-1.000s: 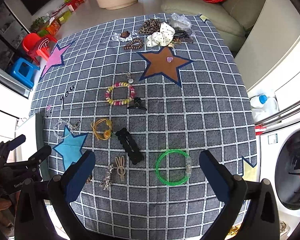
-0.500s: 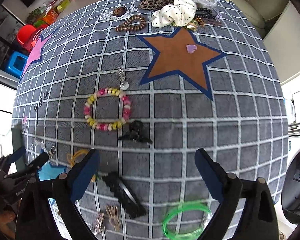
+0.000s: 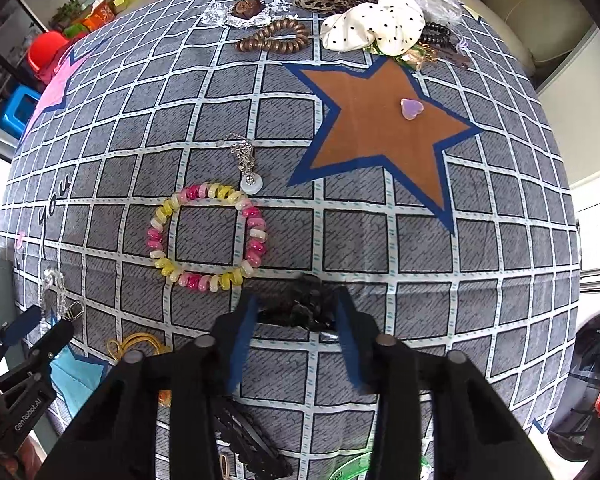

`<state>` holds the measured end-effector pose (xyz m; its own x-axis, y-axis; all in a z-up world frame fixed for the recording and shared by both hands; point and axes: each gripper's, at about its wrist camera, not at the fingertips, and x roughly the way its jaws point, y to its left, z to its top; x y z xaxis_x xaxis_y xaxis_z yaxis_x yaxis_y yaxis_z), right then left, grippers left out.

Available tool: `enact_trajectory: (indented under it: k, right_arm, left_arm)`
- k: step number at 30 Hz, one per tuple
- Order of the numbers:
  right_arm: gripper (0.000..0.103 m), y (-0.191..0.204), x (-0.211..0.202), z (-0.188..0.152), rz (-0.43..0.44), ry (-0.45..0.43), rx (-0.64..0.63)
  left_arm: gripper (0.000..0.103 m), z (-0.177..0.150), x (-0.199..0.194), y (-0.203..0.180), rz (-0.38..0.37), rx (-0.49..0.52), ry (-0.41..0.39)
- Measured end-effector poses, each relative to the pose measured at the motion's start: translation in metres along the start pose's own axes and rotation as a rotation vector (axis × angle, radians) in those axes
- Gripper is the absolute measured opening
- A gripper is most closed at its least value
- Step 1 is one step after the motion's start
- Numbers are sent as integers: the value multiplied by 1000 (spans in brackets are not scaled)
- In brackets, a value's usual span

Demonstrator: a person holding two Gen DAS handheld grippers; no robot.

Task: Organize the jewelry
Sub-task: 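Grasp the clear bead bracelet with the left gripper while the right grasps the black hair clip, then lower both held items into the white tray and open both grippers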

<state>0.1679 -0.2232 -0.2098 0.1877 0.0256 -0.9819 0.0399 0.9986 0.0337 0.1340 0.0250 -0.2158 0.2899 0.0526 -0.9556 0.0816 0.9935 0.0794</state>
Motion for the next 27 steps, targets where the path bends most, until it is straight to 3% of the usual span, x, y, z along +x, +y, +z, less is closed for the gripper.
enact_trajectory:
  k: [2, 6, 12, 20, 27]
  right_arm:
    - [37, -5, -2, -3, 7, 0, 0]
    - [36, -19, -10, -16, 29, -10, 13]
    - [36, -18, -35, -28, 77, -21, 12]
    - [36, -10, -74, -46, 129, -44, -23]
    - [36, 54, -93, -39, 211, -62, -118]
  left_arm:
    - [13, -1, -2, 4, -47, -10, 12]
    - [12, 15, -20, -3, -136, -35, 40]
    - [12, 18, -39, -2, -185, -64, 21]
    - [12, 9, -85, 28, -178, -119, -63]
    - [12, -11, -123, 73, -147, -203, -134]
